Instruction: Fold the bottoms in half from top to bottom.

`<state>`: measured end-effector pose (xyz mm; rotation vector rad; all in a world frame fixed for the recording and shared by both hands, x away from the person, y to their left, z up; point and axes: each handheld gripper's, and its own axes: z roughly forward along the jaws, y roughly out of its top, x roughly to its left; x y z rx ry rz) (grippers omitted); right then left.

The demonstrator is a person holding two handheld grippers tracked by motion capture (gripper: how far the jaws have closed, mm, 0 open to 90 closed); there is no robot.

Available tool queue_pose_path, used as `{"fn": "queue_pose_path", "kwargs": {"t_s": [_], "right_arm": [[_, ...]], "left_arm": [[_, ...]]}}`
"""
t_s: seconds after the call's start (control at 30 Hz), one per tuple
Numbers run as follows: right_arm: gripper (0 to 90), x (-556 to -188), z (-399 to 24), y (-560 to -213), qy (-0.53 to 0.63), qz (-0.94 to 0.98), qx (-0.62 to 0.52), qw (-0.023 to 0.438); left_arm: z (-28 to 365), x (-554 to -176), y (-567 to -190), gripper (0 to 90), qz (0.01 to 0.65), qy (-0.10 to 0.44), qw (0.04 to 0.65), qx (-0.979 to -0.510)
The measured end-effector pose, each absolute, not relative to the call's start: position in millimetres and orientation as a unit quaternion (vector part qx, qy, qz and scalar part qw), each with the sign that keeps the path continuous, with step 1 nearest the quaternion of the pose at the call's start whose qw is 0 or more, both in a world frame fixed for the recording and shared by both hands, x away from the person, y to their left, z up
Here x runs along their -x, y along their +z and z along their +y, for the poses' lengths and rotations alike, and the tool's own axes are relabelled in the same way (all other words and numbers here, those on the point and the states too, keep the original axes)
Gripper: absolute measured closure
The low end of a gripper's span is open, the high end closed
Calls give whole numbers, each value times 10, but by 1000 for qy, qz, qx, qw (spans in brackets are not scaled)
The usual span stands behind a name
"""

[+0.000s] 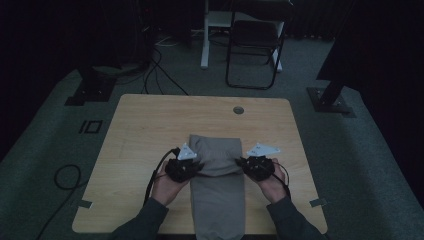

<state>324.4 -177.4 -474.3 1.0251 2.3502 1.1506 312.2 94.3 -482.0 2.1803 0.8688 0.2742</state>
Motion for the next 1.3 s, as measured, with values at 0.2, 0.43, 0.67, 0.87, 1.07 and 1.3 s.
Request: {"fn": "queue_pose_path", "kwargs": {"t_s": [0.2,0.43,0.67,0.87,1.07,1.3], "right_arm": [[872,-3082,-1738,-5126,362,848,-367,126],[872,-3057,-1701,-5375,330,859,-377,105],[874,-3120,-1651,-5391,326,859,-372,128],[874,-3339,-1594,-5399,327,854,-380,136],[874,-3662,-1544,-5406,327,845,-397,148],[874,-4091,-1515,-5415,336,827,-427,145]], "left_arm": [[901,-3020,-5201,850,350,71,340,-870],[871,-2995,-5375,850,352,67,325,-876],[885,-3081,-5408,851,353,90,336,-869],[915,-3343,-5429,851,374,111,344,-854],[911,-3659,-5462,851,410,122,359,-829],[851,-3977,-5473,851,430,154,355,-816]]}}
